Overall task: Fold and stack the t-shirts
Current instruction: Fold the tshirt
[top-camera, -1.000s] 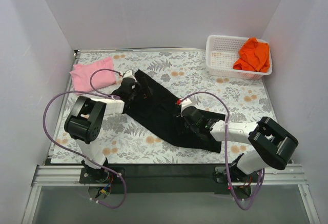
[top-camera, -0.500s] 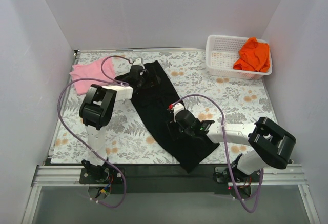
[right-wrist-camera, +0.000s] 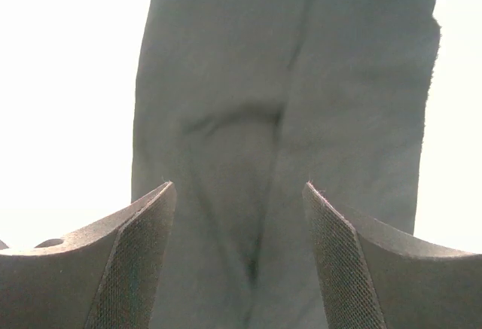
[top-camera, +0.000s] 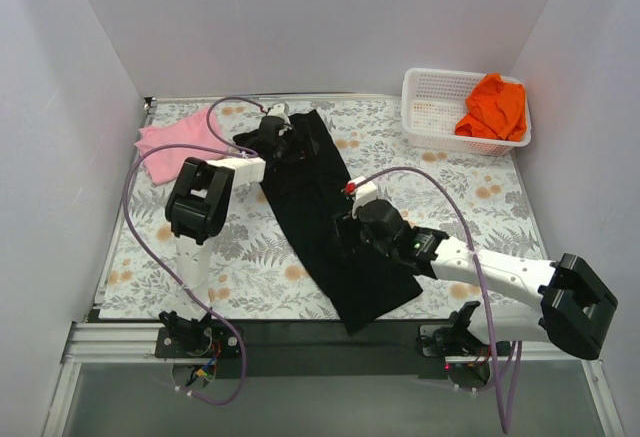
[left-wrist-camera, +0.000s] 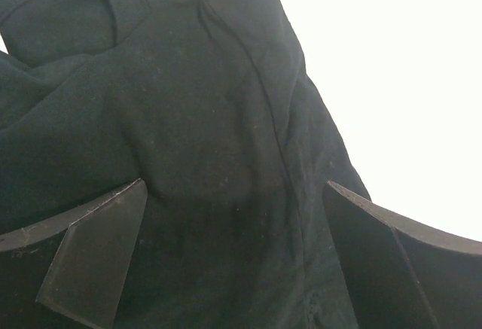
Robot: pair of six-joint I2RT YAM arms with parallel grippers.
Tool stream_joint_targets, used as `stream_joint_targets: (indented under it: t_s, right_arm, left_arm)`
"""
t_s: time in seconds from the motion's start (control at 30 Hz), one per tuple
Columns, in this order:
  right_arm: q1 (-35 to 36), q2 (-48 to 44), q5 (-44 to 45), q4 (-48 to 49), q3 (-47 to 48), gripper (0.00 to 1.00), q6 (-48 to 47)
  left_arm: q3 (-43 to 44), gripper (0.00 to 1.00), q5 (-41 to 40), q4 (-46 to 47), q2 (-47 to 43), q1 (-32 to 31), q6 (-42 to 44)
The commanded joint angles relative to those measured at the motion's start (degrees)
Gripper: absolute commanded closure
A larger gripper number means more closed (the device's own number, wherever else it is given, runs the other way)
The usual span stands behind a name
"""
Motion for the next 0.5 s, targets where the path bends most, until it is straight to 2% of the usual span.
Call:
stream_joint_targets:
  t_s: [0.0, 0.23, 0.37, 0.47]
  right_arm:
    - [-3.4, -0.6, 3.9, 0.0, 4.4, 0.37, -3.8]
    - [-12.6, 10.3, -4.0, 6.1, 11.9, 0.37, -9.7]
    - [-15.4, 16.9, -6.5, 8.8, 15.8, 0.38, -11.1]
    - [-16.6, 21.9, -8.2, 10.0, 17.6, 0.38, -11.8]
  left_arm:
    - [1.4, 0.04, 2.5, -1.8, -4.8, -0.8, 2.1]
    - [-7.9, 0.04, 0.9, -0.7, -18.8, -1.7, 2.2]
    - [-12.6, 0.03, -7.4, -5.6, -23.5, -1.7, 1.6]
    - [-15.5, 0.02, -9.9, -7.9, -24.4, -1.7, 1.0]
